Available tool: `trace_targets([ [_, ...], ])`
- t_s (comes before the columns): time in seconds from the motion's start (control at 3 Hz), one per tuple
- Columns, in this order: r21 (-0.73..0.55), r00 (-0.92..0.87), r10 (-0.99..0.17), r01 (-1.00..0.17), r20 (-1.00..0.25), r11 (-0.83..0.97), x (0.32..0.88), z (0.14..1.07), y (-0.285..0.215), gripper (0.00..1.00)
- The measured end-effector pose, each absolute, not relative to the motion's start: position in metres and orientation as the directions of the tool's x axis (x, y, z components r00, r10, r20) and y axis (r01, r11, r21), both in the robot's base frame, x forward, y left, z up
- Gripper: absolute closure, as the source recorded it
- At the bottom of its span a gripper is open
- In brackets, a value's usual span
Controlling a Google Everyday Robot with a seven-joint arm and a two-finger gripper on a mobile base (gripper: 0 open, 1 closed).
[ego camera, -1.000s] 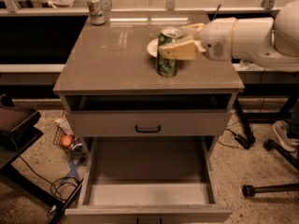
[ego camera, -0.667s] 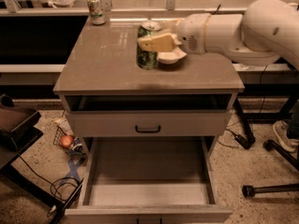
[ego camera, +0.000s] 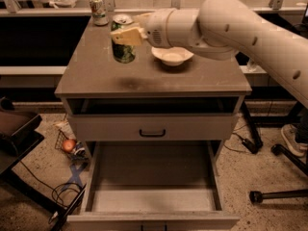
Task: Pick green can from middle drawer and place on counter
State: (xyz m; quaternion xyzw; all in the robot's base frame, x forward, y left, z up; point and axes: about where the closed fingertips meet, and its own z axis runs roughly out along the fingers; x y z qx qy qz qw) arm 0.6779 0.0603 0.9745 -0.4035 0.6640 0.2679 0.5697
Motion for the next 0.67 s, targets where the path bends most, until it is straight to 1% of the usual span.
trace_targets([
  [0.33,-0.112,-0.046,-0.274,-0.838,-0.961,0.533,0.699,0.957,0.093,1.00],
  [0.67,-0.105,-0.055,-0.282,-0.846,-0.958,0.523,0.712,0.940,0.120,1.00],
])
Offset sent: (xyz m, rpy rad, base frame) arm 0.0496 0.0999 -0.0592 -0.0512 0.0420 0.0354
